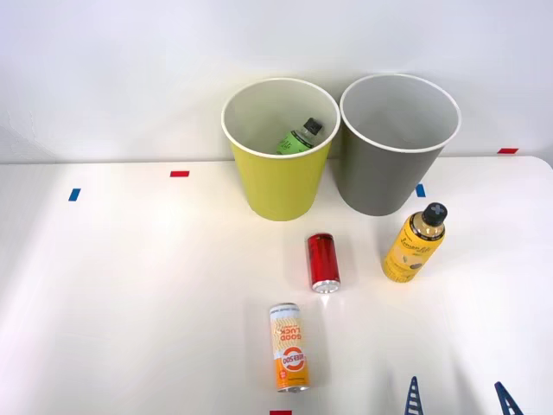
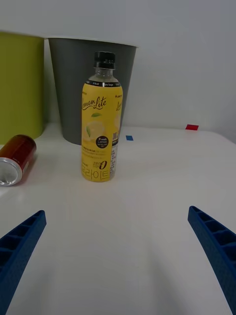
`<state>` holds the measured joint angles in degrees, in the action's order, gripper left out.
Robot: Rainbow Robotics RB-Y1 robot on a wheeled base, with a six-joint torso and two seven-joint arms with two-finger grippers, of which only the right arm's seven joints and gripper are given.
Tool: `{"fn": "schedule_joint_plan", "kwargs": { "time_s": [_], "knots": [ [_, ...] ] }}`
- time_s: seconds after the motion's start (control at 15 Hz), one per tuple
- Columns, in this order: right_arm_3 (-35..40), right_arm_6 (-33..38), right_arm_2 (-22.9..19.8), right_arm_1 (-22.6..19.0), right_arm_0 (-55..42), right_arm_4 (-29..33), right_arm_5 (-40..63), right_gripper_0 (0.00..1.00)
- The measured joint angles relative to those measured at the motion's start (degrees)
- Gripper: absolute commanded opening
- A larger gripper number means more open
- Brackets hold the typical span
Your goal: Put cans in the gray bin, plastic bottles in the light green bin
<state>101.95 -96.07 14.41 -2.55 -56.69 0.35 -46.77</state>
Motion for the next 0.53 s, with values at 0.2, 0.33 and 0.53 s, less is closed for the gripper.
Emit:
{"fn": "schedule_joint_plan", "kwargs": {
  "time_s": [0.2, 0.33, 0.53],
  "knots": [
    [0.00, 0.00, 0.00, 0.00, 0.00, 0.00, 0.00, 1.00],
    [0.00, 0.00, 0.00, 0.00, 0.00, 0.00, 0.00, 1.00],
    [0.00, 0.00, 0.00, 0.00, 0.00, 0.00, 0.00, 1.00]
  ]
}}
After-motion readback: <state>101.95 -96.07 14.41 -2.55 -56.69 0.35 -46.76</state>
